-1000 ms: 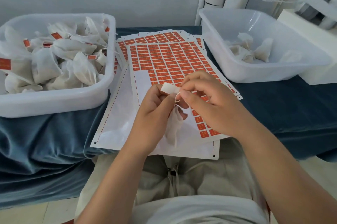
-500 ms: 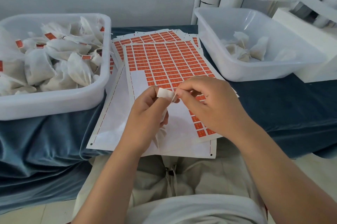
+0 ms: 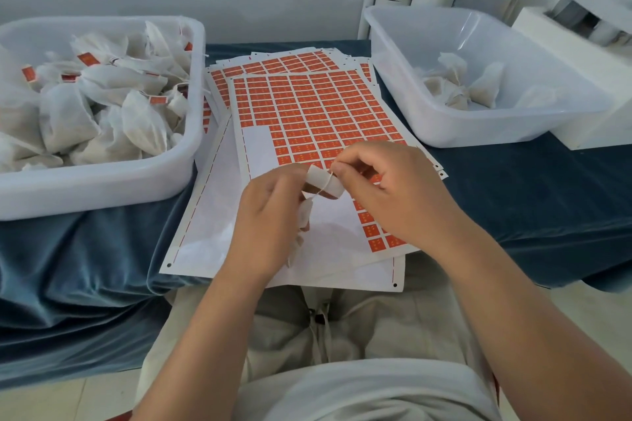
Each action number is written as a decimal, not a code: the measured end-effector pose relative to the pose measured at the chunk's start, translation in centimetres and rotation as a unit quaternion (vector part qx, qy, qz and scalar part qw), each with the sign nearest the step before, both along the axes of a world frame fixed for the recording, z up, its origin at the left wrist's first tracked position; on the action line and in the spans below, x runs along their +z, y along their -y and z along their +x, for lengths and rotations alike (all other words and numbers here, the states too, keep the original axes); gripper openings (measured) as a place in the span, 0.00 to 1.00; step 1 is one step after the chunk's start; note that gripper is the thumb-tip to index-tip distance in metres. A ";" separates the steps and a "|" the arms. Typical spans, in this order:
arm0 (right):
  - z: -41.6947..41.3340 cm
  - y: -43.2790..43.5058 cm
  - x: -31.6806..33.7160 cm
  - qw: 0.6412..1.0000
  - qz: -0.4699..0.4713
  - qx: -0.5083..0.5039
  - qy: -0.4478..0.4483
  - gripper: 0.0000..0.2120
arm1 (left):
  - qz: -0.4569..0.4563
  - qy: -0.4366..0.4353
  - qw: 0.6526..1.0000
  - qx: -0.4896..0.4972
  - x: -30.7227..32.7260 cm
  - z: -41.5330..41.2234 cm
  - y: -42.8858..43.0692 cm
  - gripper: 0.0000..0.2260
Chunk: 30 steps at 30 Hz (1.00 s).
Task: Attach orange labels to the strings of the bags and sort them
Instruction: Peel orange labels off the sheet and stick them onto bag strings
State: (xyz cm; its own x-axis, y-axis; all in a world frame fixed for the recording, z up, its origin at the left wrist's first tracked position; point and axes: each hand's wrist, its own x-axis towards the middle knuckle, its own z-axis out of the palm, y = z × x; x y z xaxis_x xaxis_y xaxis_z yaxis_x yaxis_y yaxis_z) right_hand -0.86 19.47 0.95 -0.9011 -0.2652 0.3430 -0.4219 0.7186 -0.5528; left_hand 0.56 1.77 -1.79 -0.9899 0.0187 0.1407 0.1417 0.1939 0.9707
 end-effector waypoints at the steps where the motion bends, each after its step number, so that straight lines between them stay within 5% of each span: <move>1: 0.0 0.1 -0.1 1.000 0.003 0.002 -0.006 0.05 | 0.017 0.044 0.999 0.022 0.1 -0.1 0.0 0.21; 4: -0.1 0.2 -0.3 1.000 0.004 0.009 -0.015 0.05 | 0.141 0.176 0.972 0.065 0.5 -0.5 0.1 0.17; 10: -0.1 0.6 -1.0 1.000 0.013 0.016 -0.020 0.08 | 0.242 0.233 0.942 -0.008 0.3 -1.0 1.0 0.11; 19: 0.0 0.8 -1.4 0.997 -0.051 0.045 -0.024 0.07 | 0.402 0.351 0.833 -0.146 -0.3 -1.5 1.5 0.11; 25: -0.3 0.5 -1.4 0.999 -0.015 0.044 -0.022 0.06 | 0.351 0.311 0.868 -0.165 -0.7 -1.5 1.8 0.08; 30: -0.4 -0.1 -0.3 0.998 -0.020 0.063 0.003 0.06 | 0.223 0.248 0.933 -0.134 -0.5 -1.4 1.7 0.20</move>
